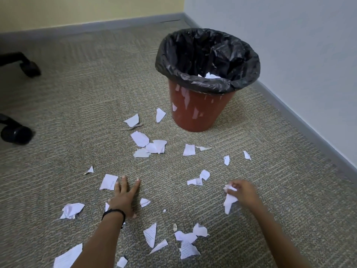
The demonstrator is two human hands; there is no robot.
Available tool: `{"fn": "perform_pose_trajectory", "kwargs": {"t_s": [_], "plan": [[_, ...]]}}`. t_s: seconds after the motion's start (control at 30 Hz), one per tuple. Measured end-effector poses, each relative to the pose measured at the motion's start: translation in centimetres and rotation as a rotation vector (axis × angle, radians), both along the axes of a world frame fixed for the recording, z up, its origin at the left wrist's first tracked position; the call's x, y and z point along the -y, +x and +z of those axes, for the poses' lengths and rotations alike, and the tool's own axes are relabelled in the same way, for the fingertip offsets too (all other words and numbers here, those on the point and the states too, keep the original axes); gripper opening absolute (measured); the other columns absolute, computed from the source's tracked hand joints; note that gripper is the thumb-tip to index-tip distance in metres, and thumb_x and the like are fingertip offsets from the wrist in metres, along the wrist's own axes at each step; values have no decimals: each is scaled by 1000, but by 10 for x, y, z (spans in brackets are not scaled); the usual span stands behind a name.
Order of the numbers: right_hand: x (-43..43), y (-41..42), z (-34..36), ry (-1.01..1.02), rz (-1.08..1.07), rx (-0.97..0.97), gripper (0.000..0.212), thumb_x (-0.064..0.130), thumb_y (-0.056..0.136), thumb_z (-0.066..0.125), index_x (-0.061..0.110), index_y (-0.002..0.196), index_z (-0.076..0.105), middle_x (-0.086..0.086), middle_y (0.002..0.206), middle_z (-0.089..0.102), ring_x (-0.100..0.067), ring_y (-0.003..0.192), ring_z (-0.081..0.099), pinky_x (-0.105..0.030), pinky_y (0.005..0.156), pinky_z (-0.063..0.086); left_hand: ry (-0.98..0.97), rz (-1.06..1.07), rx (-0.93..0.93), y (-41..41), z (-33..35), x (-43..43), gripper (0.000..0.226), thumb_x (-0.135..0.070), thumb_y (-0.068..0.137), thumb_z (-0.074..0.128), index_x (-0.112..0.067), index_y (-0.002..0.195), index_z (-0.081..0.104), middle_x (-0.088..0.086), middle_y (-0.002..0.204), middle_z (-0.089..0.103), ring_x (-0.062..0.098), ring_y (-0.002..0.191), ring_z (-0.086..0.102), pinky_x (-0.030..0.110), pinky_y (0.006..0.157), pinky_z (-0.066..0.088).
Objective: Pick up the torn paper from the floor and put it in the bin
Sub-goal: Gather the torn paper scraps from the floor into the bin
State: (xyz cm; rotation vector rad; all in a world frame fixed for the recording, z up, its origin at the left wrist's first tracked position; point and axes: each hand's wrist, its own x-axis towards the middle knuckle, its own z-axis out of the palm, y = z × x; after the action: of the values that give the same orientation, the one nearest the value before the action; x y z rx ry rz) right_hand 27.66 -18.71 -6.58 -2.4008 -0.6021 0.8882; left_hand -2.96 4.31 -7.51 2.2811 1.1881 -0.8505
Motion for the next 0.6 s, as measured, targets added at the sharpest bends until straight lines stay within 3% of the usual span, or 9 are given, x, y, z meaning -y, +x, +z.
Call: {"fn": "perform_pose_trajectory", "kwargs": {"t_s": [0.03, 0.1, 0.2, 0.27, 0.37, 0.43, 0.5, 0.57, 0.6], "plan": [[-10, 0, 17, 78, -80, -84, 22, 8, 80, 71, -1, 100, 67, -9, 85, 62, -19, 77, 57, -15, 58, 43, -5, 8, 3, 0, 1, 0, 114, -25, 78, 75, -34, 148, -14, 11, 153, -29, 36, 144, -18, 59, 111, 27], [-36, -1, 67, 303, -240, -324, 18, 14, 81, 69, 6, 96, 65, -8, 91, 64, -18, 83, 59, -29, 76, 49, -13, 18, 14, 0, 2, 1, 114, -23, 78, 75, -34, 148, -14, 10, 153, -30, 35, 144, -18, 60, 110, 27], [-75, 2, 160, 684, -271, -567, 26, 30, 75, 60, 10, 91, 56, -8, 81, 66, -7, 71, 61, -18, 64, 52, -26, 25, 23, 0, 4, 1, 112, -20, 79, 74, -34, 148, -14, 9, 153, -31, 35, 144, -20, 61, 110, 26], [-103, 14, 209, 885, -253, -650, 28, 31, 75, 57, 8, 90, 59, -6, 73, 70, -5, 70, 61, -11, 66, 53, -28, 28, 25, 0, 5, 1, 111, -18, 80, 73, -34, 148, -13, 10, 153, -32, 35, 143, -20, 61, 110, 26], [-145, 25, 252, 1043, -293, -610, 25, 21, 84, 58, -2, 92, 63, -15, 98, 67, -14, 90, 62, -15, 84, 53, -38, 43, 28, 1, 6, 1, 111, -17, 80, 73, -35, 148, -12, 9, 152, -32, 36, 143, -20, 64, 109, 24], [-168, 33, 270, 1149, -457, -584, 7, 5, 88, 57, -1, 83, 57, -12, 93, 61, -13, 83, 60, -17, 78, 55, -48, 47, 21, 2, 8, 1, 111, -17, 79, 74, -35, 148, -11, 9, 152, -32, 36, 143, -21, 65, 108, 23], [-190, 39, 284, 1181, -546, -531, 15, -4, 90, 53, 2, 76, 54, -10, 85, 59, -14, 76, 59, -23, 74, 55, -48, 43, 17, 4, 8, 1, 111, -17, 80, 74, -36, 148, -12, 10, 152, -32, 36, 143, -21, 65, 108, 23], [-202, 45, 286, 1102, -558, -505, 8, -4, 93, 48, -2, 95, 56, -20, 100, 60, -26, 93, 61, -35, 91, 50, -46, 49, 22, 4, 8, 1, 110, -15, 80, 73, -36, 148, -11, 10, 152, -33, 36, 143, -21, 66, 108, 23], [-204, 46, 285, 1015, -526, -461, 20, 0, 94, 46, 0, 113, 53, -21, 116, 56, -31, 109, 56, -41, 98, 43, -45, 51, 26, 4, 9, 2, 110, -15, 81, 73, -36, 148, -11, 10, 152, -33, 36, 143, -21, 66, 108, 23]]}}
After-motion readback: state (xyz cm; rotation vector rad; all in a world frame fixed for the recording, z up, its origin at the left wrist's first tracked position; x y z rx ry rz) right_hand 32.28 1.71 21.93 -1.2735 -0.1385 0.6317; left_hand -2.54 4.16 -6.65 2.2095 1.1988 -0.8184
